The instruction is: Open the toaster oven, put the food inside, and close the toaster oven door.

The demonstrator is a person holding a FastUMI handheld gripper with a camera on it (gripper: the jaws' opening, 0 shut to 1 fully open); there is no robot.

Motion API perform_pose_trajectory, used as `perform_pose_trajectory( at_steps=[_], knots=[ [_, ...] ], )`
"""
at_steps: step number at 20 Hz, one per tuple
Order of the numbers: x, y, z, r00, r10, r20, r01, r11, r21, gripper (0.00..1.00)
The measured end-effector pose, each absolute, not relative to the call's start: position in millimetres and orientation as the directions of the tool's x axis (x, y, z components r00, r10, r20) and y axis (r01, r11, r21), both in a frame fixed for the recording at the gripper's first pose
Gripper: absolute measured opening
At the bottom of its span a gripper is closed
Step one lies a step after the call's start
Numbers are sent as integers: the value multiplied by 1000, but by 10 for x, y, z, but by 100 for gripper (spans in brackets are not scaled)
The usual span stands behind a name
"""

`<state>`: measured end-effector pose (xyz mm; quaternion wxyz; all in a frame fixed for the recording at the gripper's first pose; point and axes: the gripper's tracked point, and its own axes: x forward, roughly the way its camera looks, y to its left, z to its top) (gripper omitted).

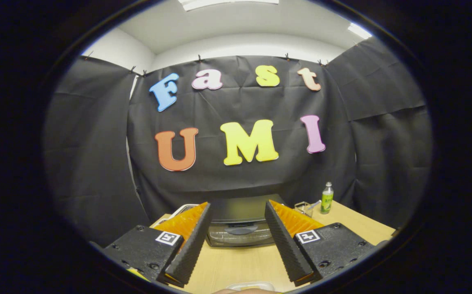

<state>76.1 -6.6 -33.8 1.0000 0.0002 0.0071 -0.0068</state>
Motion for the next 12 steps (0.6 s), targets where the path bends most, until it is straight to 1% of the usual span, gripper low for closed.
perform_pose_trajectory(
  at_steps=[3,9,12],
  knots=[
    [1081,-140,-470,999,-31,-5,31,999,-8,88],
    [1774,-76,-708,999,35,-31,-37,997,-64,91],
    [2138,-180,-899,999,18,-42,-21,997,-79,92]
  ],
)
